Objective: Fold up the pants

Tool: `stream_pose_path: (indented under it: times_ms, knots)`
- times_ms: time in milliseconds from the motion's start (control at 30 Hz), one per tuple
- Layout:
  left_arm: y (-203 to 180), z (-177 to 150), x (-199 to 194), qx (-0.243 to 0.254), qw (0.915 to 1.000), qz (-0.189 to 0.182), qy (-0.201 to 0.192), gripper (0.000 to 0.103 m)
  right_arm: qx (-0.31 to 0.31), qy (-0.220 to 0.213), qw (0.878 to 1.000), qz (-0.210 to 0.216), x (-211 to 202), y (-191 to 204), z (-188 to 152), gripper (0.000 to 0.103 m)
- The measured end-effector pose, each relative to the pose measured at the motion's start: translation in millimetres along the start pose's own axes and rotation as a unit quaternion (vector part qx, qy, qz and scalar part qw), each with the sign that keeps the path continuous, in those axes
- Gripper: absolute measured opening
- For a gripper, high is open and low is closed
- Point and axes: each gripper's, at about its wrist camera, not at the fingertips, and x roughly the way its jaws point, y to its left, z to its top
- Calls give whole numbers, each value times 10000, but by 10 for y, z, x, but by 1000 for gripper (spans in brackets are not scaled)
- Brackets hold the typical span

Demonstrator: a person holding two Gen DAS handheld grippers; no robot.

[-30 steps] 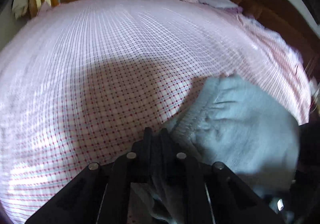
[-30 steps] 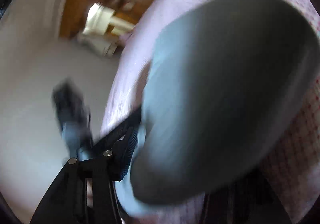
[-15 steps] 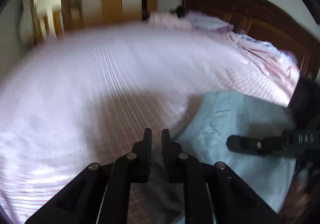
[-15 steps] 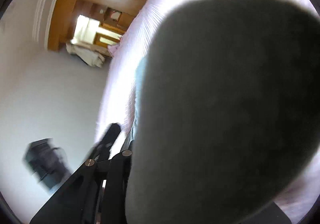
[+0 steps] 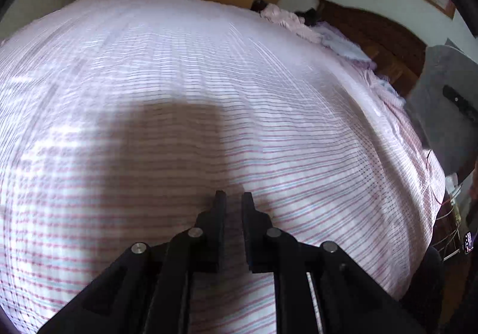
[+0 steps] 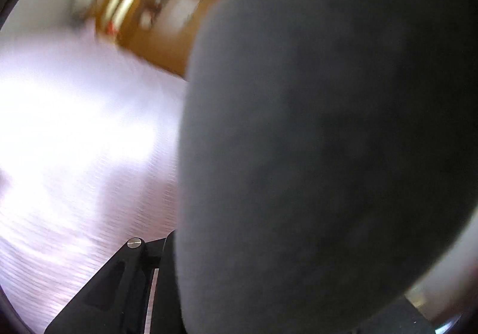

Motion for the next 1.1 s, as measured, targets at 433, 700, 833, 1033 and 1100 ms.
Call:
stream_pose_path:
  times_ms: [433, 700, 833, 1033, 1100]
  knots:
    - [293, -408, -427, -84, 9985, -339, -433, 10, -1421, 1545, 9710, 1142, -178, 1989, -234, 12]
    - [674, -404, -612, -842, 9883, -1191, -447, 15, -1118, 1830, 9602, 1788, -628, 2104, -103, 26]
    - [793, -462, -733, -1115, 9807, -1534, -469, 26, -840, 1747, 9440, 2670, -553, 1821, -172, 53]
    - [578, -494, -890, -932, 9703, -2150, -602, 78, 173, 1452, 8745, 4624, -754, 1124, -205, 76]
    - [502, -507, -896, -1040, 9678, -2240, -484, 78, 666, 1119, 8577, 4974, -751, 699, -332, 78]
